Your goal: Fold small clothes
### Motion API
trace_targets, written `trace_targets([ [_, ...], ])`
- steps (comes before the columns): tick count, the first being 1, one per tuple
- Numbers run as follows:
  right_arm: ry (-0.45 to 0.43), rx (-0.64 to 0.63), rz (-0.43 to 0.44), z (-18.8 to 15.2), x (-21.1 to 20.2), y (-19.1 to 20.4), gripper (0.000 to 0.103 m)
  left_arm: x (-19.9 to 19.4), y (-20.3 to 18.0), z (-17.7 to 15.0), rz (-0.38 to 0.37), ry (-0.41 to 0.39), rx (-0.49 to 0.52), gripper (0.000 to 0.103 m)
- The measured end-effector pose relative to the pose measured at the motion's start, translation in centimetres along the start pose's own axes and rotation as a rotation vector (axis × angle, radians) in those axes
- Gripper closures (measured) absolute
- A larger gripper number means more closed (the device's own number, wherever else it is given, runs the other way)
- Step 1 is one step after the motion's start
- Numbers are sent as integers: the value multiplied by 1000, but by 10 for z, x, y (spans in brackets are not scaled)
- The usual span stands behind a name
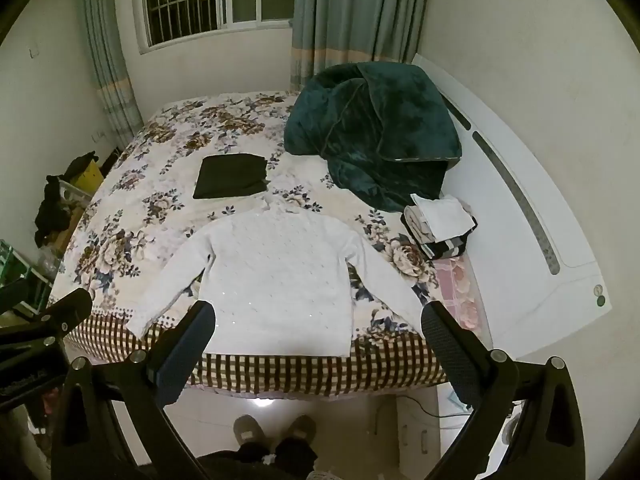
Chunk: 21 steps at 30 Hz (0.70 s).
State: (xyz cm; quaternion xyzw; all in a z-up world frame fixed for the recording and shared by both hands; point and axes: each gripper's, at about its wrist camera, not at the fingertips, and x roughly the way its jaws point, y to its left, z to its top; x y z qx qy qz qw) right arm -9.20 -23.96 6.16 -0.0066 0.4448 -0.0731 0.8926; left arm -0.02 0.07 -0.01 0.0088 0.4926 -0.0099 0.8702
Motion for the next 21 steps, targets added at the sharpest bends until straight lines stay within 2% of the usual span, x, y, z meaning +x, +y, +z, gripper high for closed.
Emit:
trace_targets([
  [12,-9,-6,3,14,-15,11,0,3,-10,13,1,-21,2,0],
  [21,-18,-12,5,20,-26,19,0,-15,0,6,-16,-49,-8,0],
])
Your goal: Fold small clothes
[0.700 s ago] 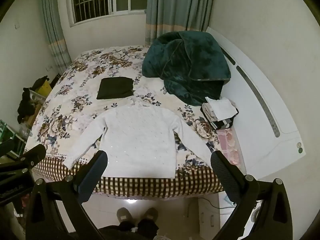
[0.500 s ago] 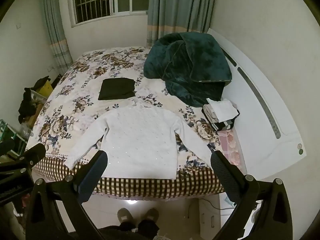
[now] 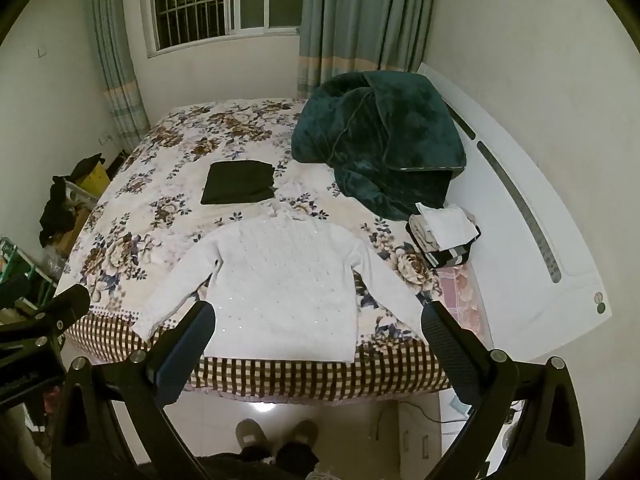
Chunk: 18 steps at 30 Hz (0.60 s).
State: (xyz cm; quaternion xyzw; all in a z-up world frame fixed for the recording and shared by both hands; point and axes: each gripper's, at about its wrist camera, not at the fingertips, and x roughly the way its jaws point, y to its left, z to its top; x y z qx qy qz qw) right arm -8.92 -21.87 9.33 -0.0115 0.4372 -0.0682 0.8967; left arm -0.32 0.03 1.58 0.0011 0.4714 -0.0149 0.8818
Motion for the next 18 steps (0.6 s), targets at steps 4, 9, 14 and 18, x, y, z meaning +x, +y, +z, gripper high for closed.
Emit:
trace_targets([
  [4,-4,4,3,3,-6,0,0,-3,0,1,2,-10,3,0],
  [9,-6,4,0,6,-9,0,0,-5,1,-2,-3,-18,2,0],
  [14,-11,5,3,1,-9,-2,0,-7,1,-3,-2,-20,1,0],
  [18,-14,3,8,4,-14,-4,0,-8,2,-2,-2,-23,1,0],
])
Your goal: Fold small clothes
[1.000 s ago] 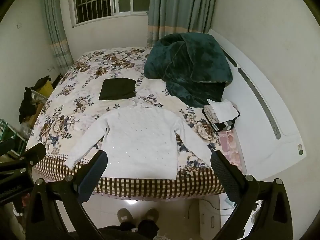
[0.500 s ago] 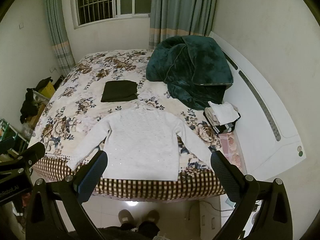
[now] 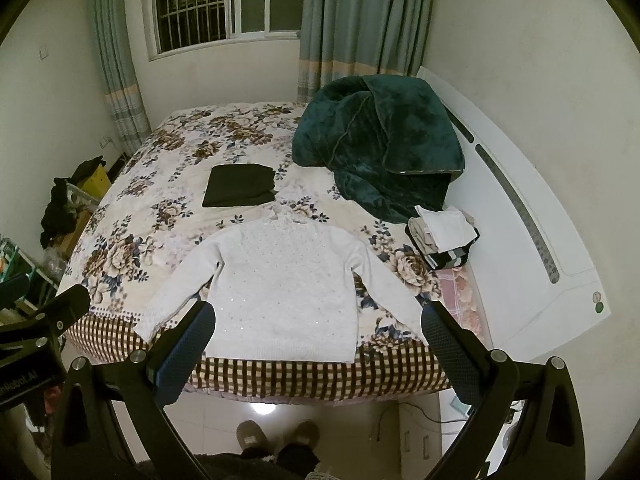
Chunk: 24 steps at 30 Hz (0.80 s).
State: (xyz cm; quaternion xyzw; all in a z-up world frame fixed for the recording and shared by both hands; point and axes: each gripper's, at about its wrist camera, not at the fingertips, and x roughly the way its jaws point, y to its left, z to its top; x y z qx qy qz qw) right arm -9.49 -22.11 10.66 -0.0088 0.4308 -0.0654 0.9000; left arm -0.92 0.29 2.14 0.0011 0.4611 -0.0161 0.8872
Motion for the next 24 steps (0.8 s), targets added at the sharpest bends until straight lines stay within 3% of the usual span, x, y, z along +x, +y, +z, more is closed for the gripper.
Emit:
trace_targets([
  [24,-17,-5,-4,1,-11,0,0,-7,6,-4,3,-12,-4,0],
])
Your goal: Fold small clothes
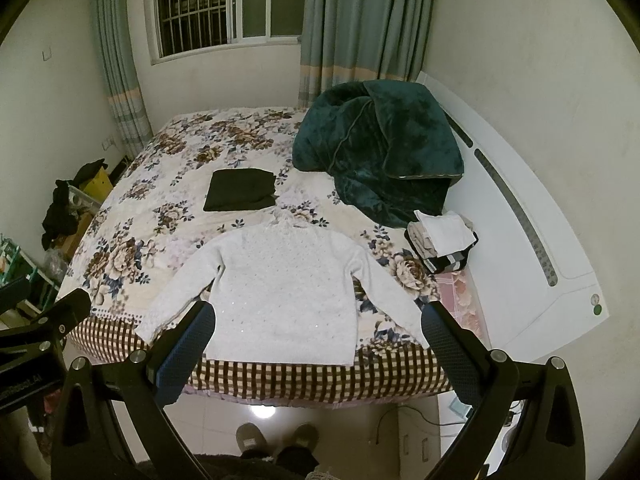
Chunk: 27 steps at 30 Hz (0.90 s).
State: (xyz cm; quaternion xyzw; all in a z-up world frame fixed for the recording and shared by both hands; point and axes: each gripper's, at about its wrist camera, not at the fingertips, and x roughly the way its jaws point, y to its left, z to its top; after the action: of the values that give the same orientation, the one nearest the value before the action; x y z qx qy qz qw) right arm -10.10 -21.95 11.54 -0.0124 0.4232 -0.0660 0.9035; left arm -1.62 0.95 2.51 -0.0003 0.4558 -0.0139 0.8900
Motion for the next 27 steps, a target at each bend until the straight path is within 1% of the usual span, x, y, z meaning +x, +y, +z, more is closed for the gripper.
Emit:
trace_targets([
  [18,-5,1,1,-3,-1,1,0,0,-1,5,2,-3,-1,0],
  [24,-3,-7,3,0,-4,1,0,0,-1,11,3,-3,0,0],
  [27,-4,-3,3,1,-5,2,0,0,-1,8,2,-7,1,0],
])
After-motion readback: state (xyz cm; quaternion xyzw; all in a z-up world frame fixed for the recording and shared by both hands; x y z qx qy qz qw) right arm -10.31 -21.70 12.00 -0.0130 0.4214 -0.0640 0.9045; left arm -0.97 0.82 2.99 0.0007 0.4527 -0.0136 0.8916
